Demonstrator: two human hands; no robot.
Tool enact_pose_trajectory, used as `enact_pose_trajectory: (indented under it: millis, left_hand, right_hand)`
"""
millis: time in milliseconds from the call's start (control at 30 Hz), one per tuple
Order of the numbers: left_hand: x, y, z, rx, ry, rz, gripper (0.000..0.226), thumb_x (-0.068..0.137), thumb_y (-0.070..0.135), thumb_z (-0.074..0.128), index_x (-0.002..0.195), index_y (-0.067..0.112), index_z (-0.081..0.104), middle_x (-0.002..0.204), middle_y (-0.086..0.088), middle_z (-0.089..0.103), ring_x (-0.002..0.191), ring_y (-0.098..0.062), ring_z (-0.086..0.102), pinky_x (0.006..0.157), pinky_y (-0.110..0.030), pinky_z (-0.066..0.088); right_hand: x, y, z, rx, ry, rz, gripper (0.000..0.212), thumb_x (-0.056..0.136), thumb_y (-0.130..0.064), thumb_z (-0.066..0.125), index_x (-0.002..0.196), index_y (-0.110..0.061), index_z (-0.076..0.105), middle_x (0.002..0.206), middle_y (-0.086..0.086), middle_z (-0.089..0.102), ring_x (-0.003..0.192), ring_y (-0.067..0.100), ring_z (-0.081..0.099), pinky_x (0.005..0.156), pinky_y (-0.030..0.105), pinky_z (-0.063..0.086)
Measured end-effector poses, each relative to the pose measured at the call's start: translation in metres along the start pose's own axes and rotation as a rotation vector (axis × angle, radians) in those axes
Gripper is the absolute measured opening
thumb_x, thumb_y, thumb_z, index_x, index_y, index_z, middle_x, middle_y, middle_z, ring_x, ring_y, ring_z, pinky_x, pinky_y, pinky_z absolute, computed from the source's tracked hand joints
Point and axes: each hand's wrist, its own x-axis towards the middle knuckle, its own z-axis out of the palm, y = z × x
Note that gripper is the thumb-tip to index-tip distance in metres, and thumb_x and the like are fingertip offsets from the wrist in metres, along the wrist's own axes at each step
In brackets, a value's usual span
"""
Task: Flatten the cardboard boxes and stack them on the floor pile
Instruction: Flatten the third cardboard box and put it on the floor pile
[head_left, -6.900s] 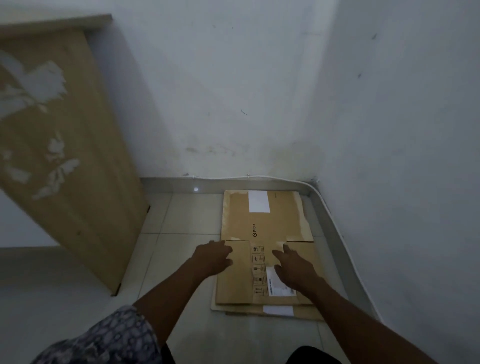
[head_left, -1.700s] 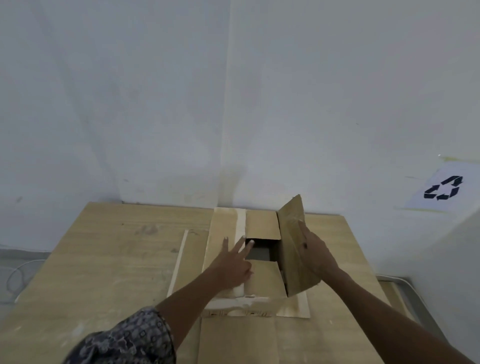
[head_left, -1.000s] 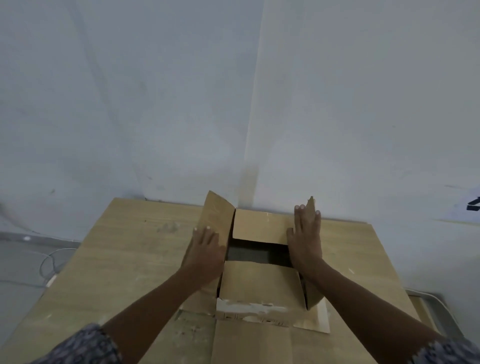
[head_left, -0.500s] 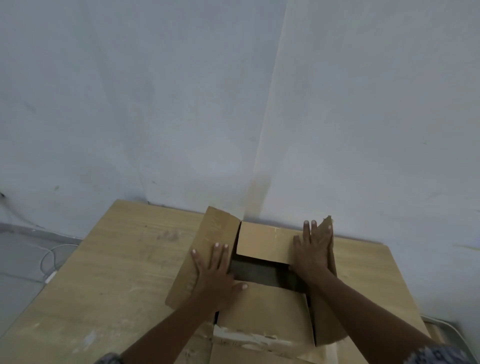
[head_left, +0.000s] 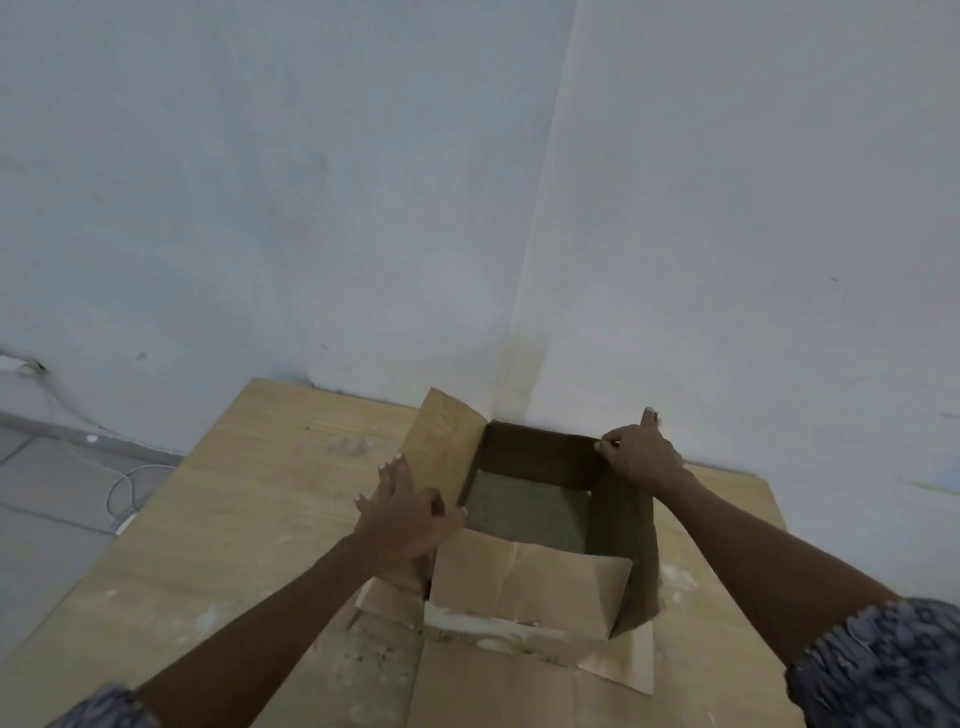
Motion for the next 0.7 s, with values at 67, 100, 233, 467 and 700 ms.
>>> enact_pose_trajectory:
  millis: [67,100,233,467,700]
  left_hand:
    - [-0.010,-0.002,-0.005,-0.049,-0.068,-0.100,0.075,0.078,0.083,0.038,0.130,0.031,0.054,0.162,-0.010,-0.021,0.147,-0.041,-0.018,0.111,-0.072,0.005]
    - [-0.011,-0.003,-0.005,-0.092,-0.101,-0.143,0.087,0.073,0.088,0.039,0.136,0.029,0.050,0.161,-0.010,-0.025,0.146,-0.043,-0.020,0.112,-0.072,0.008]
    - [-0.024,-0.001,-0.011,-0.150,-0.171,-0.235,0.120,0.057,0.098,0.040,0.149,0.020,0.037,0.159,-0.019,-0.026,0.145,-0.052,-0.011,0.116,-0.063,0.013]
    - [-0.041,0.006,-0.022,-0.187,-0.113,-0.194,0.113,0.064,0.088,0.055,0.147,0.013,0.039,0.163,-0.019,-0.005,0.148,-0.044,0.007,0.115,-0.058,0.026]
    - [-0.033,-0.006,-0.032,-0.228,0.100,-0.021,0.092,0.061,0.076,0.071,0.134,0.021,0.056,0.164,-0.010,0.001,0.143,-0.043,0.025,0.109,-0.053,0.039]
  right_hand:
    - [-0.010,-0.002,0.002,0.043,0.063,-0.031,0.027,0.097,-0.036,0.054,0.108,-0.016,0.070,0.160,0.022,0.013,0.122,0.035,0.056,0.100,0.038,0.045]
    - [-0.016,-0.005,0.003,0.059,0.098,-0.047,0.026,0.097,-0.033,0.055,0.106,-0.015,0.070,0.159,0.023,0.016,0.110,0.033,0.064,0.100,0.036,0.045]
    - [-0.038,-0.015,0.011,0.062,0.147,-0.092,0.026,0.100,-0.026,0.052,0.109,-0.009,0.069,0.153,0.031,0.025,0.125,0.038,0.054,0.115,0.035,0.030]
    - [-0.055,-0.031,0.029,0.029,0.165,-0.152,0.026,0.096,-0.034,0.057,0.103,-0.013,0.071,0.142,0.018,0.040,0.096,0.032,0.068,0.084,0.035,0.052]
    - [-0.080,-0.052,0.032,0.049,0.115,-0.150,0.029,0.097,-0.041,0.051,0.099,-0.019,0.071,0.110,0.008,0.048,0.081,0.030,0.064,0.071,0.031,0.049]
